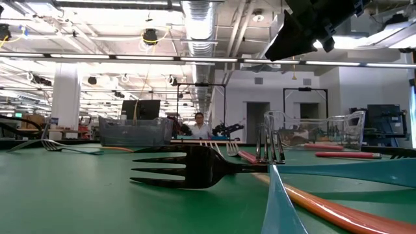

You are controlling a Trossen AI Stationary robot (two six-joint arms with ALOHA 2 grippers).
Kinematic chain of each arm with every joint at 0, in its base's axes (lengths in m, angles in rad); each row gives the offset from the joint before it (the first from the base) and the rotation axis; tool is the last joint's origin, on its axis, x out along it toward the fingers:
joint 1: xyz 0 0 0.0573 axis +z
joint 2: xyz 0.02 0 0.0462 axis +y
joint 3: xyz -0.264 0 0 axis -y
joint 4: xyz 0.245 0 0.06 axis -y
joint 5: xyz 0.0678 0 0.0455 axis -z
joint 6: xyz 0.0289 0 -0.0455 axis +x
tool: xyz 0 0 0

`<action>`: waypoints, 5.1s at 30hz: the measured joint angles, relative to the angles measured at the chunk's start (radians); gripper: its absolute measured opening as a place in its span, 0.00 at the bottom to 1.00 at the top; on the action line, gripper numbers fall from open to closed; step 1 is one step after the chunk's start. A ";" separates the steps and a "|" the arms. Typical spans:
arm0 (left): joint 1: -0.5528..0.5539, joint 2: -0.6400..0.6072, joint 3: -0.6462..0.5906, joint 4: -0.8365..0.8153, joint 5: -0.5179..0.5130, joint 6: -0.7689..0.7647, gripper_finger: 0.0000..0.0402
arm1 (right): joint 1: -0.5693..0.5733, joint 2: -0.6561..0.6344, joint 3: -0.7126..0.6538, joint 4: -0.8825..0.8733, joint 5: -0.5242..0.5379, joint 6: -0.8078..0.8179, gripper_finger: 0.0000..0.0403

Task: Sort silverware by color (type)
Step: Put the orange fork into the white bin, then put the pink fork into the transparent bin

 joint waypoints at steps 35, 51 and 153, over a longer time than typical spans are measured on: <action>0.311 0.035 -0.050 0.395 -0.902 0.784 0.42 | 0.100 -0.214 0.000 -0.214 -0.183 0.028 0.27; 0.582 0.005 -0.127 1.207 -0.570 1.665 0.42 | 0.050 -0.093 0.000 -0.724 -0.295 0.612 0.27; 0.803 -0.085 -0.199 0.999 -0.656 1.608 0.42 | -0.963 0.203 0.124 -0.625 -0.111 -0.621 0.33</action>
